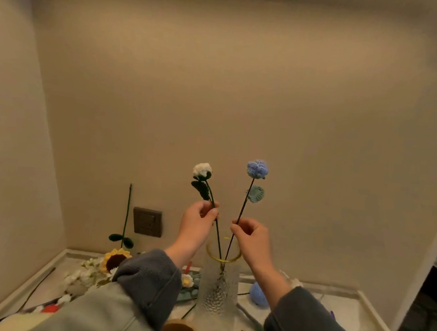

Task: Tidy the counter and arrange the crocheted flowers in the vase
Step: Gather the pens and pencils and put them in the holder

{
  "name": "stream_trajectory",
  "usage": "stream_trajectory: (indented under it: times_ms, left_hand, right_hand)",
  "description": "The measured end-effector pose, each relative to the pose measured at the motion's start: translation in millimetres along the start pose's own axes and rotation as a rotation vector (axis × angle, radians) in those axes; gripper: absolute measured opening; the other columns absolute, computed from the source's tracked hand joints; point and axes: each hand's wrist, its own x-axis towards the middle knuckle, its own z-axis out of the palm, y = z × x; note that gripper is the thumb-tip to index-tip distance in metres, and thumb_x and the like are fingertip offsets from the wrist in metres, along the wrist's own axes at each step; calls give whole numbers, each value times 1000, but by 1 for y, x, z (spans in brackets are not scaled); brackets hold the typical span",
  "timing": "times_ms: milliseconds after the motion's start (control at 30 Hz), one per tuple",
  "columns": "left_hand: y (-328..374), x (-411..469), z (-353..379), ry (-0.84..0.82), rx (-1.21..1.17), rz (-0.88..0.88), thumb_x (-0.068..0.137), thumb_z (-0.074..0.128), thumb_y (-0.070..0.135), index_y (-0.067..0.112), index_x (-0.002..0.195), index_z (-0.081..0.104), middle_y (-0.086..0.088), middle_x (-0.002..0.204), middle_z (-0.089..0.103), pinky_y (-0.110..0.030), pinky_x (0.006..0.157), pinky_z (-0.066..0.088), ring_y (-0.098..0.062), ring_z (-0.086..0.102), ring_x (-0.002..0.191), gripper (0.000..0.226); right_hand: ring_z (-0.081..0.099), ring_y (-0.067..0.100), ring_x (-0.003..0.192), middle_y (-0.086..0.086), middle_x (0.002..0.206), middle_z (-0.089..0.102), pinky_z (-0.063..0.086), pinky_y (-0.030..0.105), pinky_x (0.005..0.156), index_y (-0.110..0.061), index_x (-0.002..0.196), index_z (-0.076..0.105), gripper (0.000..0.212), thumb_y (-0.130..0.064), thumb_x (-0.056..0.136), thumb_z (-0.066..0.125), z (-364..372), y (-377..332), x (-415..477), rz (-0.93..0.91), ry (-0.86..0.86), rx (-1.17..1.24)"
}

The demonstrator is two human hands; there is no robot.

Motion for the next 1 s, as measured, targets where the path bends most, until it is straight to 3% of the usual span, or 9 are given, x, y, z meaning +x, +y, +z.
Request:
stream_trajectory:
  times_ms: [100,200,333,433,500,567,767,867,1000]
  left_hand:
    - [-16,0,0,-10,85,-105,92,58,12,27,93,66,5,98,68,-35,93,51,-12,63,97,18]
    - [-20,3,0,-69,154,-189,91,59,9,20,94,69,-1,95,69,-28,82,52,-13,63,89,15]
    - [-22,2,0,-121,266,-265,90,61,12,18,92,72,-8,90,72,-33,81,54,-15,65,82,13]
    - [-21,0,-1,-138,300,-316,90,62,16,9,93,74,-13,94,72,-32,78,53,-20,65,85,14]
    - [-17,-3,-3,-164,273,-369,90,62,16,8,86,72,-14,94,70,-27,72,54,-19,65,83,13]
    - [-12,-6,-7,-181,263,-403,90,62,17,11,85,70,-14,99,71,-28,75,55,-19,66,88,12]
    - [3,-17,-22,-248,337,-452,91,60,21,8,105,68,-7,110,67,-25,77,54,-16,63,101,21]
    - [10,-24,-33,-253,308,-424,93,59,24,10,106,68,-4,110,67,-25,78,53,-13,62,101,21]
    - [16,-32,-52,-251,236,-361,92,58,19,21,100,67,-3,108,68,-25,76,53,-13,64,99,13]
  right_hand:
    - [66,7,82,-12,81,71,51,23,72,-33,82,69,14,-20,85,70,8,24,-4,52,-13,3]
    - [63,1,78,-16,82,68,47,18,64,-31,93,70,17,-16,84,70,12,35,-4,99,-28,11]
    - [64,5,79,-15,84,69,53,31,73,-28,104,71,26,-11,85,64,13,38,-4,121,-79,15]
    - [61,-5,77,-24,81,68,49,19,67,-34,99,73,27,-12,87,63,12,41,-9,87,-82,28]
    - [59,-7,82,-23,91,67,46,16,72,-30,108,71,28,-14,87,63,11,41,-12,93,-73,23]
    - [60,4,98,-8,114,67,48,24,88,-19,125,64,36,-14,89,61,11,41,-14,118,-76,0]
    - [46,17,126,2,141,49,40,35,103,-18,140,45,51,-17,91,58,11,30,-30,173,-75,-12]
    - [40,15,128,-1,142,43,34,32,103,-22,137,44,51,-17,89,59,9,16,-42,104,35,-23]
    - [40,7,121,-10,126,44,30,25,100,-28,124,49,44,-13,84,60,9,-17,-61,-98,131,-5]
